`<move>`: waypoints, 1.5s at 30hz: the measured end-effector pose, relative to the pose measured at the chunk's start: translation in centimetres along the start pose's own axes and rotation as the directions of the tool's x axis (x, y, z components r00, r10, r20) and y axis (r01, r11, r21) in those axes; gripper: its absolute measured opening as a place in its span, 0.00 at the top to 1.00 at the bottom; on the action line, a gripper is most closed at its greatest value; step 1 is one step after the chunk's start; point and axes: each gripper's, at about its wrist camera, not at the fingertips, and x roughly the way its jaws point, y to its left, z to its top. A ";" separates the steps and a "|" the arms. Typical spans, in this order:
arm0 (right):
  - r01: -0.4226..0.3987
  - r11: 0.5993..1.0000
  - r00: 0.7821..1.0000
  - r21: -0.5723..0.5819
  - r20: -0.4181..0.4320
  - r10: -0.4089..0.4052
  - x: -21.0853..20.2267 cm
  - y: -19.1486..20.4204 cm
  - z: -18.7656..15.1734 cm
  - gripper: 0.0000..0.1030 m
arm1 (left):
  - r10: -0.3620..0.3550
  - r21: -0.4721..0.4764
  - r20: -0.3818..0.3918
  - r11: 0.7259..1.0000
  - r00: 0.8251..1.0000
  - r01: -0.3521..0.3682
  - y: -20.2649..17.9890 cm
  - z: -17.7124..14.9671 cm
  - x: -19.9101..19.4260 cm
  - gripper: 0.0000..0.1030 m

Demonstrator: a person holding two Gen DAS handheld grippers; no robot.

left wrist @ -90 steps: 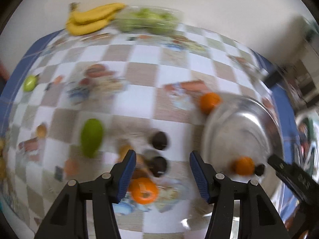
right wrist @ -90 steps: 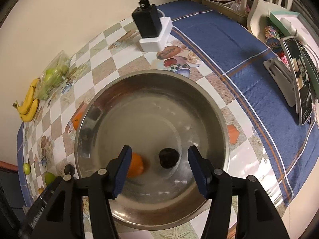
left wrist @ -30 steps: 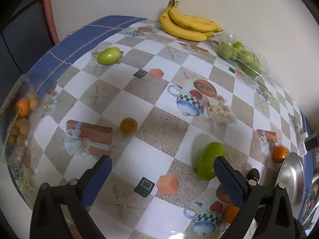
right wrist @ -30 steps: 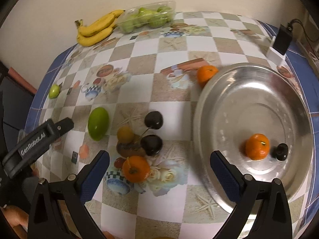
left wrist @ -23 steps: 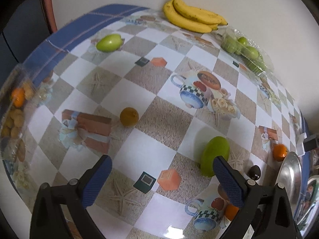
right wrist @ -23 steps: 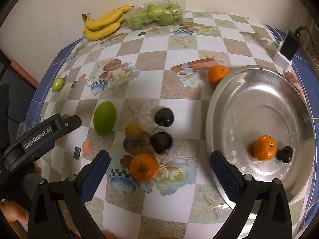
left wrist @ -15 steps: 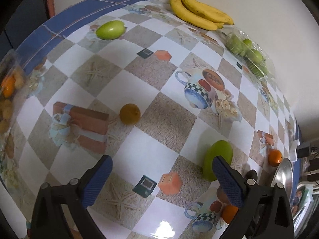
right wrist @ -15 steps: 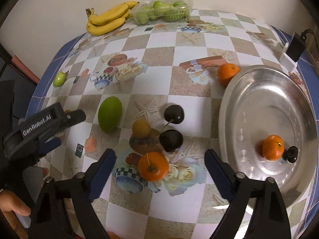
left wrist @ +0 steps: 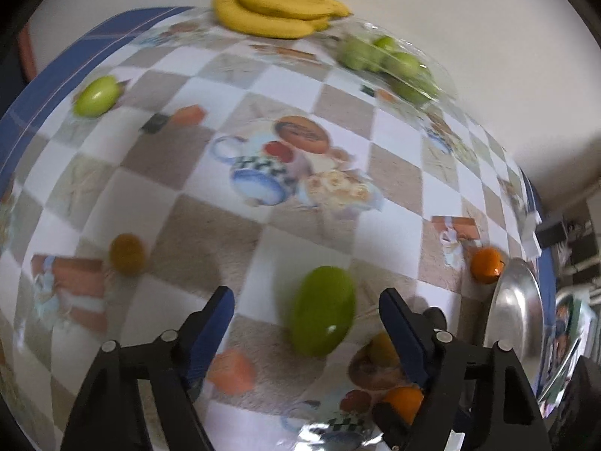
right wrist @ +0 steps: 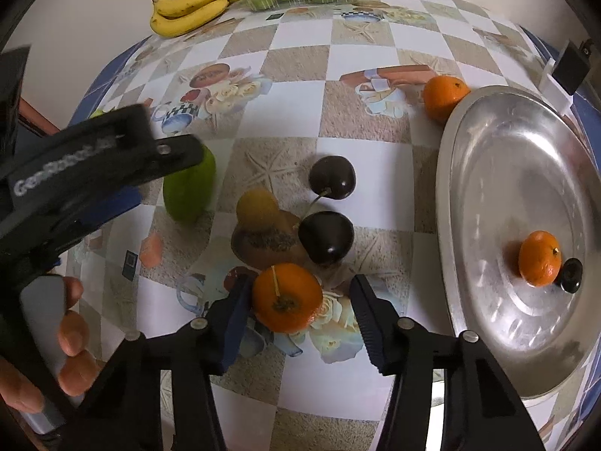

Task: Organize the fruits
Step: 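Grasp a stemmed orange with the right tool while the left tool grasps the green mango, then lift and carry the orange with the right tool over the plate while the left tool carries the mango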

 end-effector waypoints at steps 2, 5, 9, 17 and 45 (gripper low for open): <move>-0.001 1.000 1.000 -0.004 -0.003 0.001 0.0 0.0 0.0 0.50 | -0.003 0.013 0.009 1.000 1.000 0.003 -0.3 0.2 0.1 0.25; -0.019 1.000 1.000 -0.007 -0.009 0.019 -0.2 -0.1 0.2 0.60 | -0.008 0.032 -0.003 0.999 1.000 0.008 -0.8 0.2 0.6 0.33; -0.023 1.000 1.000 -0.010 -0.009 0.023 -0.3 0.0 0.3 0.62 | -0.007 0.035 -0.023 0.999 1.000 0.008 -0.9 -0.1 1.0 0.50; -0.055 0.998 0.998 0.012 0.021 0.055 -1.6 0.1 0.3 0.62 | -0.023 0.009 -0.027 1.000 0.999 0.023 -0.7 -0.1 0.8 0.61; 0.092 0.963 0.971 0.255 0.192 -0.143 -8.3 -7.7 1.4 0.62 | 0.021 0.036 0.133 0.999 0.991 -0.026 -3.1 -0.2 -5.8 0.61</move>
